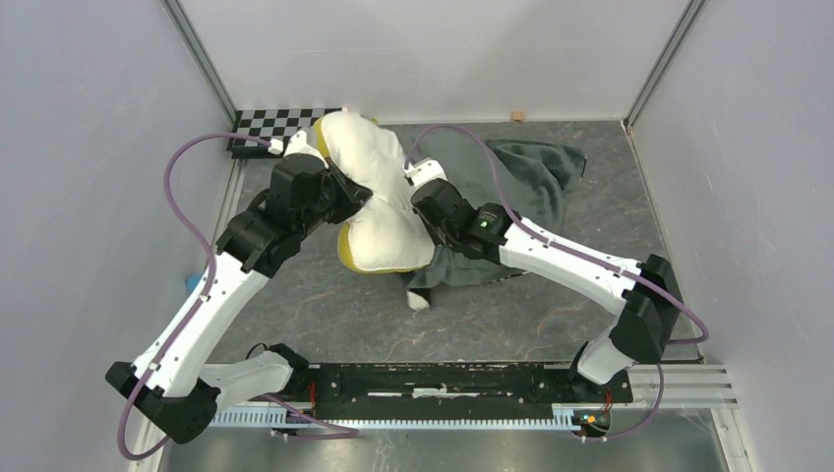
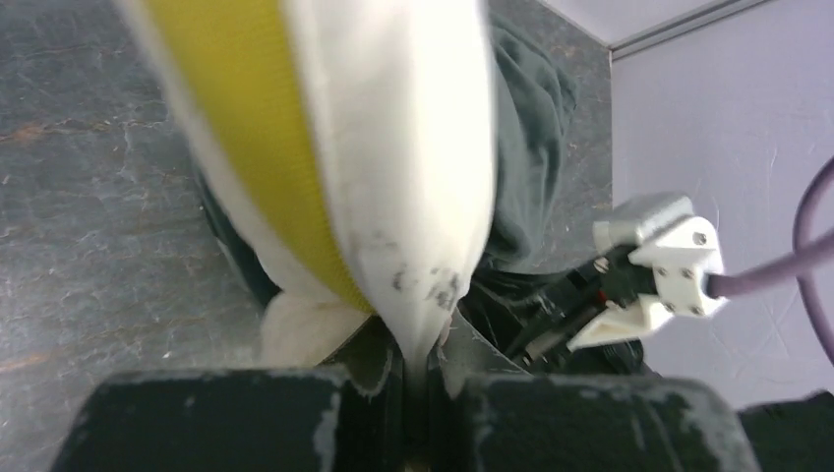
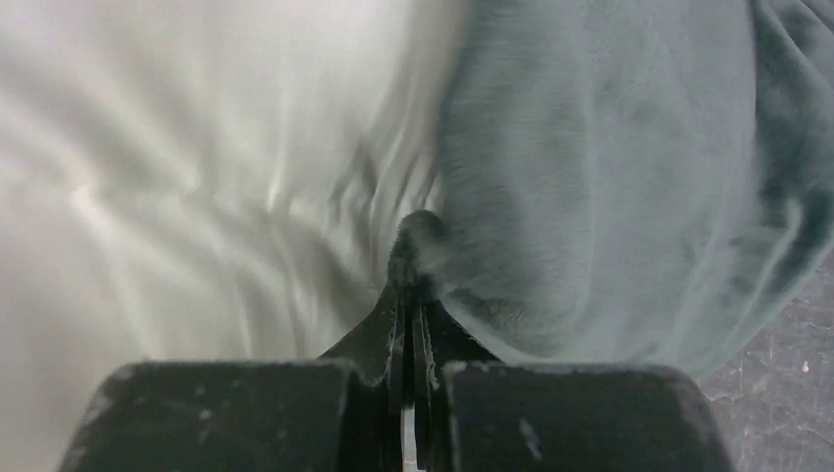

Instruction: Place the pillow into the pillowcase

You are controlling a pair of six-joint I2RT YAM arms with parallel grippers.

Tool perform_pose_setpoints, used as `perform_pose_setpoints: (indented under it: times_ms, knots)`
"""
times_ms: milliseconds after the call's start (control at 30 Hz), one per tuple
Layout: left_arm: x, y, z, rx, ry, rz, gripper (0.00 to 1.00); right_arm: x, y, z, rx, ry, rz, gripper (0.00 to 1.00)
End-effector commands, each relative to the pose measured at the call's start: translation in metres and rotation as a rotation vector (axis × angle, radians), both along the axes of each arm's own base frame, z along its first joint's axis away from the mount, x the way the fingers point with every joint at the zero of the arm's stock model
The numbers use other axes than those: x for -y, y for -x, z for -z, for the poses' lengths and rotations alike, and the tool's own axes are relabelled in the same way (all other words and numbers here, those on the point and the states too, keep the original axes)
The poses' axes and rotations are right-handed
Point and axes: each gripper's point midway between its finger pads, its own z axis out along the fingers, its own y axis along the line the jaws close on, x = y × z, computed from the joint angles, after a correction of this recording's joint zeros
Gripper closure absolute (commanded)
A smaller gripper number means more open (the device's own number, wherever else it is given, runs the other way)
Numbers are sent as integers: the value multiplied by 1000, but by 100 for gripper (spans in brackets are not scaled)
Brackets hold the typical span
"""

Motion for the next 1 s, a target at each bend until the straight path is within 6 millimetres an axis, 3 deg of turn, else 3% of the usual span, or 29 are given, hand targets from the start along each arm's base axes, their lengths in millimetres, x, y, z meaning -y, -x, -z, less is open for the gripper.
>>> perform_pose_setpoints:
  times_ms: [0,67,133,167,233,333,367,433,500,567,600,667,700,733,767,833,967]
  knots:
    - [18,-15,49,-35,55,3,98,-53,21,-100,107,-270,-103,100]
    - [28,-12,106,-147,62,13,98,-80,39,-145,145,-352,-179,100]
    - [33,-8,145,-219,73,12,98,-98,50,-157,145,-381,-229,100]
    - [33,-7,157,-239,70,10,98,-101,50,-151,140,-378,-235,100]
    - [31,-6,160,-244,63,5,98,-95,39,-118,116,-321,-197,100]
    - [21,-7,141,-196,39,-18,98,-75,29,-41,10,-255,-144,100]
    - [16,-9,135,-184,34,-30,98,-68,31,-15,-21,-225,-132,100]
    - [11,-9,132,-187,38,-43,98,-58,37,16,-63,-186,-116,100]
    - [9,-9,140,-200,42,-50,98,-52,42,28,-83,-175,-113,100]
    - [9,-7,157,-237,41,-56,98,-49,43,18,-66,-184,-115,100]
    - [9,-4,166,-256,43,-56,98,-47,40,8,-44,-186,-111,94]
    - [6,0,181,-283,34,-67,98,-30,32,-11,16,-151,-69,63]
    - [2,2,187,-291,26,-78,98,-18,27,-20,38,-144,-43,41]
    - [-2,4,191,-299,20,-89,98,-5,21,-29,57,-146,-20,25]
    - [-8,4,193,-302,17,-102,98,10,15,-33,70,-147,10,17]
    - [-19,5,196,-312,11,-128,98,52,-2,-36,85,-150,104,6]
    - [-29,7,196,-313,13,-137,98,139,-25,-25,123,-69,322,3]
